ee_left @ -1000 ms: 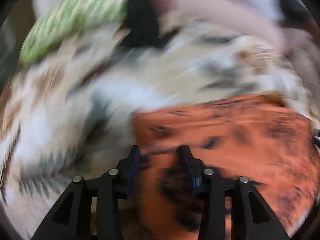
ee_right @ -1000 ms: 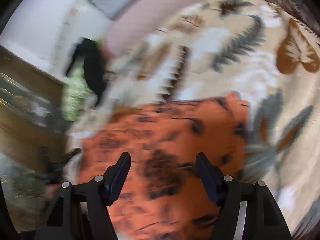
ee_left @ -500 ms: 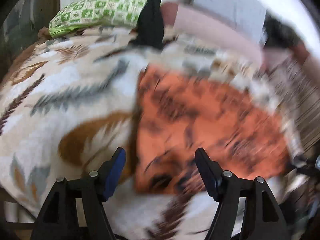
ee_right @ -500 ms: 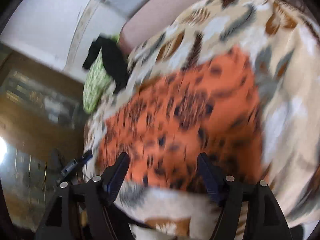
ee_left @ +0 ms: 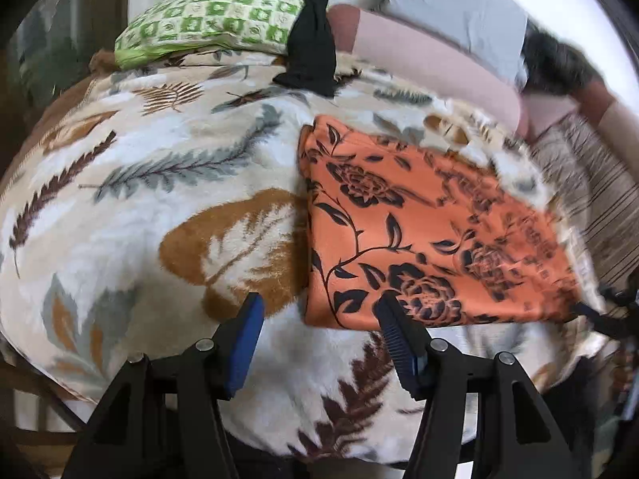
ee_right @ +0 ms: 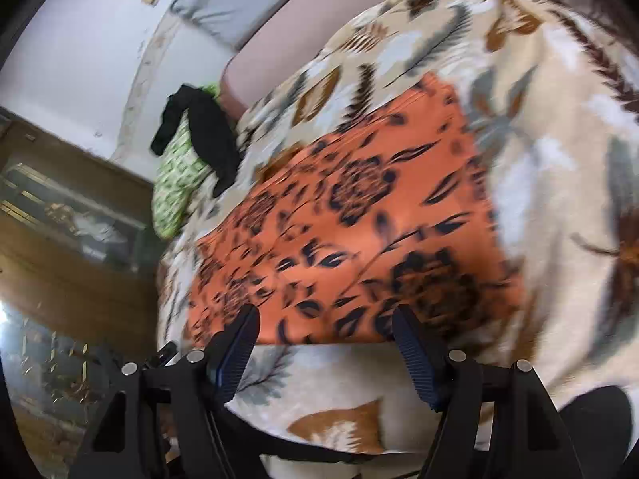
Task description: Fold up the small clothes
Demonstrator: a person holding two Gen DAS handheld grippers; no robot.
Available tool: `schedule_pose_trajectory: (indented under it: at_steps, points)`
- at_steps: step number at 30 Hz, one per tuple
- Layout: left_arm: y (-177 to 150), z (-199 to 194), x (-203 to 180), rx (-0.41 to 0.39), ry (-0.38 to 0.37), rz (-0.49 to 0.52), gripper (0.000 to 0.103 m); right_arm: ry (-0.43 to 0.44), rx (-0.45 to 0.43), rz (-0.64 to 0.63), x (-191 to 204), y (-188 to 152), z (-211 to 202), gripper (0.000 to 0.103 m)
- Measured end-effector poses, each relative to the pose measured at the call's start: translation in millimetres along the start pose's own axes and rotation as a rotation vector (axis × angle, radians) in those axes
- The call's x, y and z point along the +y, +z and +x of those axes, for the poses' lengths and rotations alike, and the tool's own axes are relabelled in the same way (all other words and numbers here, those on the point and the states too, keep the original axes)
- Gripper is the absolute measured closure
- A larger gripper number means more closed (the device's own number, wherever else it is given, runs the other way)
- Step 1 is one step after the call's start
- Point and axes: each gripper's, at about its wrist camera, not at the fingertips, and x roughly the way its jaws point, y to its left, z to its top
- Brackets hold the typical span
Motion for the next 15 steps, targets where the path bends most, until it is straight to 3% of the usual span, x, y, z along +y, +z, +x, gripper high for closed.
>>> schedule_pose_trajectory:
  at_steps: [1, 2, 3, 4, 6, 7, 8, 10, 11, 12, 13, 15]
  points:
    - [0.0, 12.5, 2.0, 0.029, 0.062, 0.003, 0.042, 0.015, 0.015, 0.016, -0.2, 1.9, 10.3, 0.031]
    - [0.1, 31.3, 12.6, 0.084, 0.203, -0.025, 0.042, -0.003, 0.019, 0.05, -11.0, 2.7, 17.3, 0.031]
    - [-0.6, 33.3, 22.2, 0.093, 0.253, -0.078, 0.048, -0.078, 0.004, 0.104, -21.7, 3.8, 23.0, 0.031]
    - [-0.1, 27.7, 29.7, 0.085, 0.248, -0.131, 0.05, -0.145, -0.023, 0.206, -38.3, 2.3, 19.8, 0.031]
    - [2.3, 3.0, 32.2, 0.005, 0.202, -0.162, 0.049, -0.043, -0.129, 0.334, -54.0, -10.3, -9.2, 0.032]
    - [3.7, -3.2, 29.4, -0.019, 0.194, -0.153, 0.049, -0.067, -0.154, 0.319, -51.0, -14.2, -19.1, 0.032]
    - [6.7, -11.4, 22.6, -0.04, 0.146, -0.149, 0.046, -0.076, -0.172, 0.305, -47.2, -19.9, -27.9, 0.03]
    - [7.7, -13.7, 13.4, -0.031, 0.006, -0.198, 0.038, -0.015, -0.138, 0.328, -45.6, -32.2, -28.2, 0.03]
    - [6.3, -10.1, 7.9, -0.019, -0.137, -0.264, 0.036, 0.0, -0.115, 0.344, -46.1, -36.7, -22.0, 0.03]
    - [3.8, -6.3, 4.8, -0.008, -0.218, -0.317, 0.034, 0.006, -0.108, 0.378, -50.2, -40.5, -16.1, 0.03]
    - [-0.3, -2.1, 0.6, 0.01, -0.267, -0.374, 0.032, 0.012, -0.111, 0.42, -55.0, -42.7, -11.0, 0.03]
    - [-14.1, 10.3, -1.8, 0.041, -0.296, -0.478, 0.031, 0.048, -0.132, 0.515, -67.2, -47.0, 1.1, 0.03]
